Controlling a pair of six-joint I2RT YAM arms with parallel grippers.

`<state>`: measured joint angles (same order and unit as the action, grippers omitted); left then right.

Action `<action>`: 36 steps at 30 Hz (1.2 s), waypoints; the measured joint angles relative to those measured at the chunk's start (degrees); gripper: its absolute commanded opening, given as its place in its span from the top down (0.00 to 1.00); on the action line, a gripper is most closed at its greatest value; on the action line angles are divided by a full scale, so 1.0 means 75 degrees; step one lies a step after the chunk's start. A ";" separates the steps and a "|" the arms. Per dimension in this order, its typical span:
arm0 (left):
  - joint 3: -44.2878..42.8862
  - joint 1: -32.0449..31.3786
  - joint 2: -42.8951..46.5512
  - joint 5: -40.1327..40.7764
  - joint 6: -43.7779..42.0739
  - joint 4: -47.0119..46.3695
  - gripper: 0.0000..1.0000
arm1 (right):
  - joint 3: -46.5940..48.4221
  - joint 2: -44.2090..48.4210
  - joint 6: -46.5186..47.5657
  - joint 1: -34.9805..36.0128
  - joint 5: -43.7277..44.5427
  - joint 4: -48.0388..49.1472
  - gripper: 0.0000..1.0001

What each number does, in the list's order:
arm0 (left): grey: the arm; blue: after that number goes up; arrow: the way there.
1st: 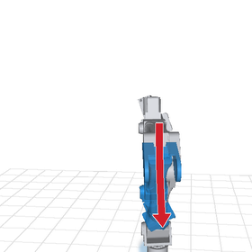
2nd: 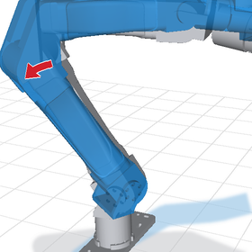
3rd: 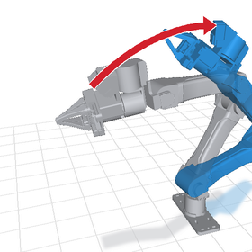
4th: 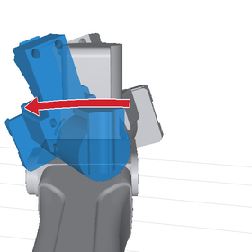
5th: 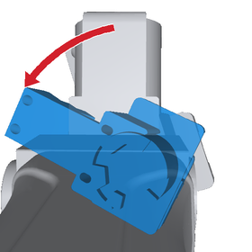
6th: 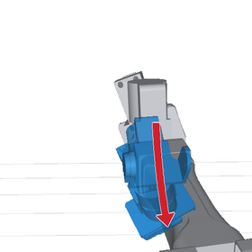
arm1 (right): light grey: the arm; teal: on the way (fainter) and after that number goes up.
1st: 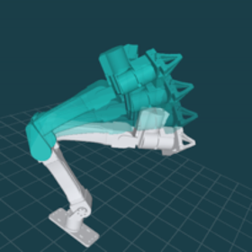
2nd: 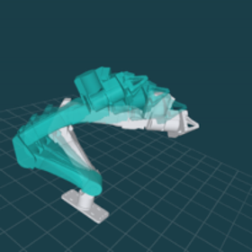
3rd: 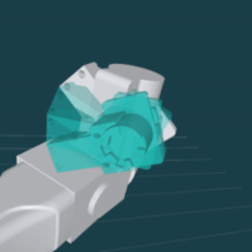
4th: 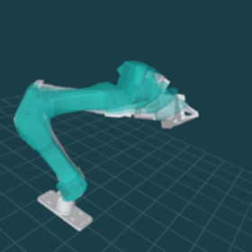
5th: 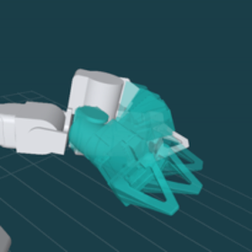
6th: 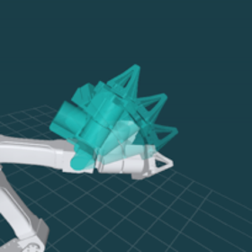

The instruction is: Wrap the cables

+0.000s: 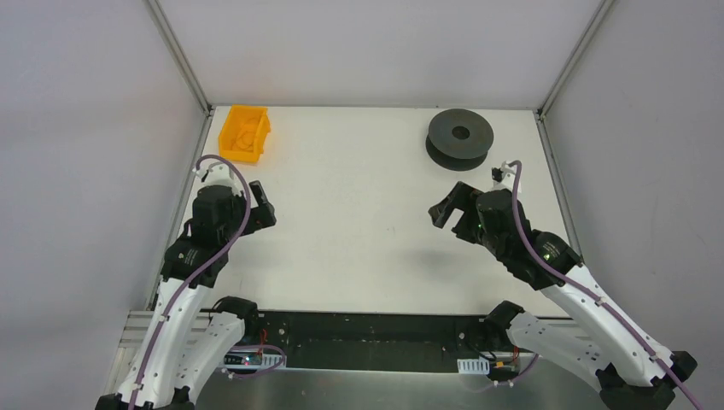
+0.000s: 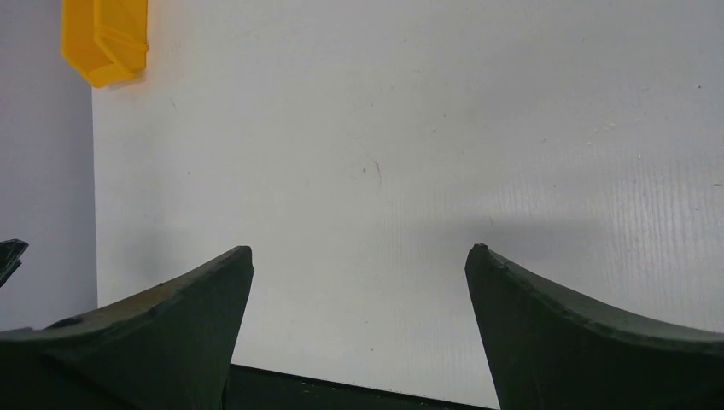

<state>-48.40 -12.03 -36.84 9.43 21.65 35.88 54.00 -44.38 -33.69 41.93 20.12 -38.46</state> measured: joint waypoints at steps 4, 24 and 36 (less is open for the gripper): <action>0.0085 0.0003 -0.0332 -0.0058 -0.0041 -0.0006 0.07 | -0.0166 0.0131 0.0195 0.0000 -0.0009 0.0321 0.01; -0.5391 0.1443 -0.6924 0.1303 -0.2323 -0.0411 0.39 | -0.1859 0.1708 0.1151 0.0000 -0.1058 0.1973 0.01; -0.8740 0.2358 -1.0829 -0.0315 -0.3130 -0.0411 0.48 | -0.2320 0.2081 0.1370 0.0000 -0.1110 0.2124 0.01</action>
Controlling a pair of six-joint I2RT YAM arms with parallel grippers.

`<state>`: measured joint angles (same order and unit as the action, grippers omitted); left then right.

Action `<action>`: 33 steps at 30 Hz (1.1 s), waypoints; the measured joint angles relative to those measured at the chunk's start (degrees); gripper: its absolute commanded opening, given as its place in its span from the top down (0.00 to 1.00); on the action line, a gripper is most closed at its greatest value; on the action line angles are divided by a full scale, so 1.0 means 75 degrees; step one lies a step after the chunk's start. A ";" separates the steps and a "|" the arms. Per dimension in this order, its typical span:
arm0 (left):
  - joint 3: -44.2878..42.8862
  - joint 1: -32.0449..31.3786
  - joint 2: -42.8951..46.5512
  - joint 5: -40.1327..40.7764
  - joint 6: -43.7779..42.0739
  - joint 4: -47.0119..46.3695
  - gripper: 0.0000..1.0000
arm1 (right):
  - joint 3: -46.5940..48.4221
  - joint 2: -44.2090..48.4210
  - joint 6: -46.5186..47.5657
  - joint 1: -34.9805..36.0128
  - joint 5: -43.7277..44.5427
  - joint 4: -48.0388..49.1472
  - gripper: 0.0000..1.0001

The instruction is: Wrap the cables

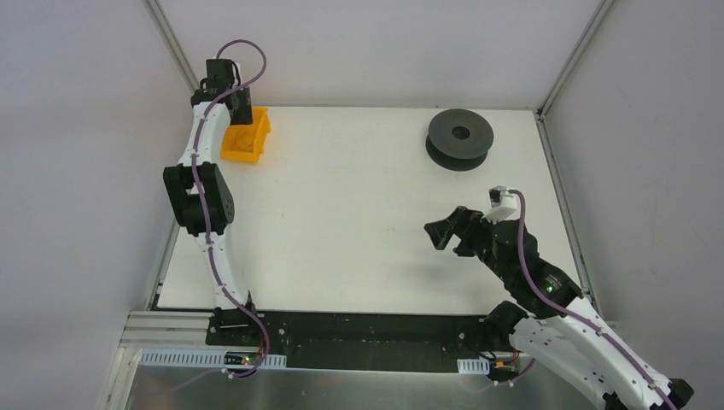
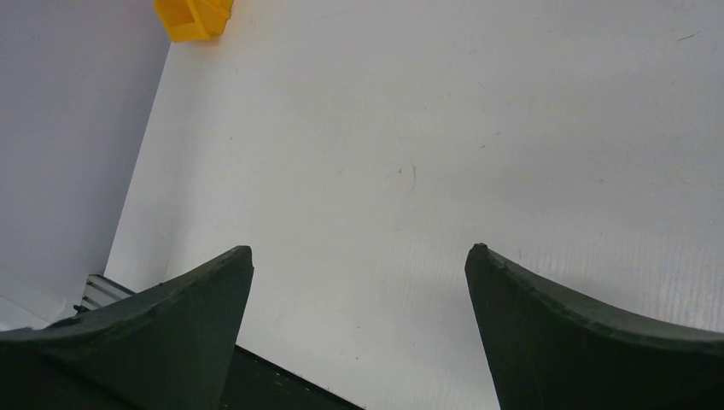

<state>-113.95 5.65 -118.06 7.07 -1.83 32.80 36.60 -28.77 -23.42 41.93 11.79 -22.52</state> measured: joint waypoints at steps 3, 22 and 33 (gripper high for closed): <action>-0.0568 0.0073 -0.0758 -0.0297 -0.0172 0.0006 0.50 | 0.0003 -0.0163 0.0000 0.0000 0.0052 -0.0015 0.01; -0.2532 0.0740 -0.3605 -0.1853 0.0303 -0.0178 0.52 | 0.0012 -0.0376 -0.1198 0.0000 -0.0015 -0.0391 0.01; -0.2588 0.0740 -0.3914 -0.2107 0.0294 -0.0431 0.87 | 0.0020 -0.0373 -0.1303 0.0000 0.0134 -0.0580 0.01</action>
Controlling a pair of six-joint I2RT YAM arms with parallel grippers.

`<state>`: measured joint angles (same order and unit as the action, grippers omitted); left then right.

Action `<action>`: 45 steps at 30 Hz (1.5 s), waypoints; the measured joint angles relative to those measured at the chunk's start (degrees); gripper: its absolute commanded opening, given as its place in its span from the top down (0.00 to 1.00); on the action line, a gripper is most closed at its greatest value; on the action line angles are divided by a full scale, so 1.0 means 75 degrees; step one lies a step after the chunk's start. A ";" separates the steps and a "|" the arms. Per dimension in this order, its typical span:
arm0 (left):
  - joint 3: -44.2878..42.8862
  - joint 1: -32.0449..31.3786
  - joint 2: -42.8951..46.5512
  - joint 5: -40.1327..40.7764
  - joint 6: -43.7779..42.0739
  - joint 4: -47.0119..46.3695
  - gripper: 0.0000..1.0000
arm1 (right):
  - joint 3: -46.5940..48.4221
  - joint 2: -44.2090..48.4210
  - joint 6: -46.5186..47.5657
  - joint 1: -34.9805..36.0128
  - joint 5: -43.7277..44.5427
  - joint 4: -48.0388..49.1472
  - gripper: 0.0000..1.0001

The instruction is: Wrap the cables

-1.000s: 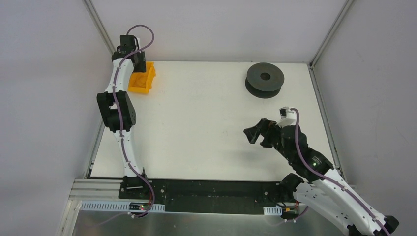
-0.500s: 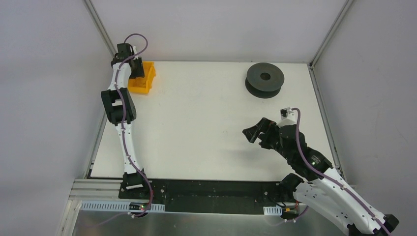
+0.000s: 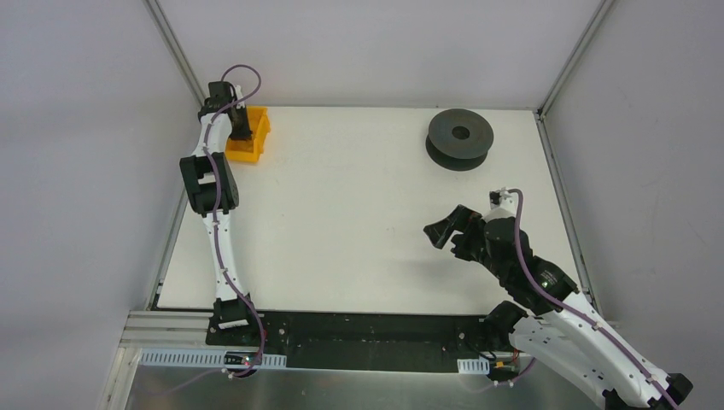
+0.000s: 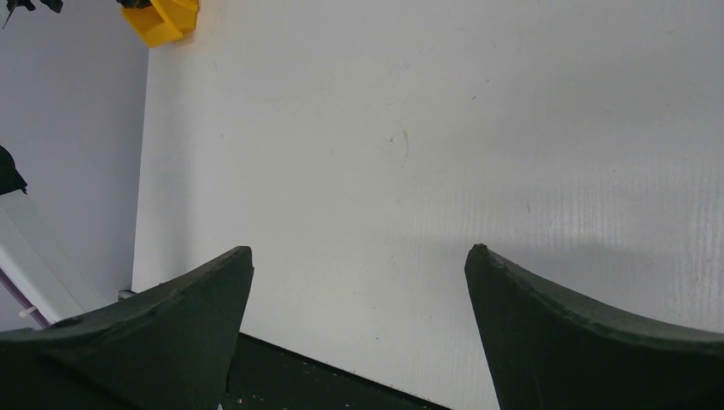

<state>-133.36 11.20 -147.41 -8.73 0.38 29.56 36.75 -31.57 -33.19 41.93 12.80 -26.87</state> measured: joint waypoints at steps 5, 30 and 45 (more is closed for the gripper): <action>-0.0015 0.0000 -0.0035 -0.0052 -0.0093 -0.0117 1.00 | 0.0000 0.0009 -0.0085 0.0000 0.0006 -0.0006 0.01; 0.0635 -0.0003 0.2468 -0.0160 0.0723 -0.0481 1.00 | 0.0012 0.0487 -0.0154 0.0000 0.0210 -0.0248 0.02; 0.2081 -0.0810 0.6350 -0.1489 0.2028 -0.0519 1.00 | 0.0268 0.0769 -0.0621 0.0000 0.1376 -0.1142 0.01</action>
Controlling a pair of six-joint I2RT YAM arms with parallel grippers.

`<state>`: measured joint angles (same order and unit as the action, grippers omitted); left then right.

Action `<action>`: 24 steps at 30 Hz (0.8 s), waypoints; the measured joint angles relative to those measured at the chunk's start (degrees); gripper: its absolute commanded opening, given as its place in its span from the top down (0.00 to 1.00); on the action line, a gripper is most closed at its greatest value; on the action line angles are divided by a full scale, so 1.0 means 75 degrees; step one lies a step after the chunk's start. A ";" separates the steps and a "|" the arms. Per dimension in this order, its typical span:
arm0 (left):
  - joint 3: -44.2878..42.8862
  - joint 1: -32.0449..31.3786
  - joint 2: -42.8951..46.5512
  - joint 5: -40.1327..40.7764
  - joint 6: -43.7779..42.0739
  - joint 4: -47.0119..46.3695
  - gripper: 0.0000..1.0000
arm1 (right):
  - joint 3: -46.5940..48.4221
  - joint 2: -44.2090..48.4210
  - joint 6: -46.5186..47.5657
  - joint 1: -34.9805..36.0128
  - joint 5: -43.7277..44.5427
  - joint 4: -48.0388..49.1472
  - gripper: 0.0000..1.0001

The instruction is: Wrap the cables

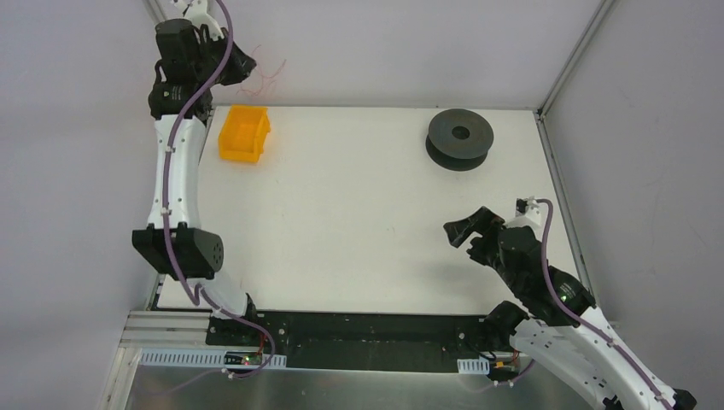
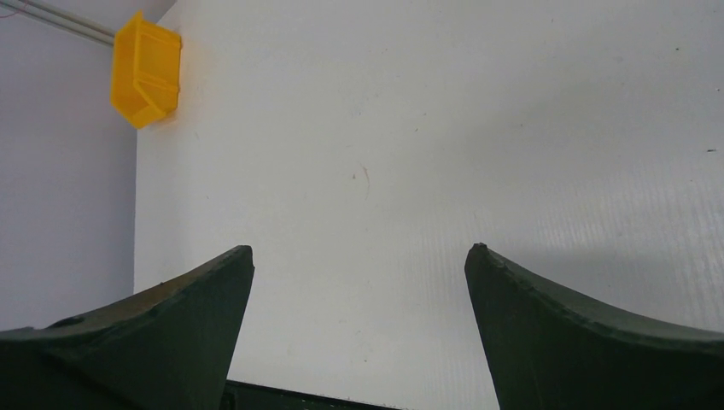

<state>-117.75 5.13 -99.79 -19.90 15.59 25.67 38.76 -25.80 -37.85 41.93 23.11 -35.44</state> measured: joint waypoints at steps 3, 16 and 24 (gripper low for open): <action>0.0539 -0.0455 0.0938 -0.0233 0.0157 -0.0070 1.00 | 0.0000 0.0184 -0.0047 0.0000 -0.0032 0.0000 0.01; 0.5677 -0.2451 0.3284 -0.0868 0.0909 -0.0233 1.00 | -0.0015 0.1212 0.0017 0.0000 -0.0586 -0.0128 0.01; 0.6846 -0.2801 0.2664 -0.1475 0.0941 0.0504 0.57 | -0.0335 0.1195 -0.0224 0.0000 -0.0877 0.0102 0.02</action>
<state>-66.41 -15.88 -79.81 -30.96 22.65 29.45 36.25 -16.84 -39.53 41.93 16.53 -34.68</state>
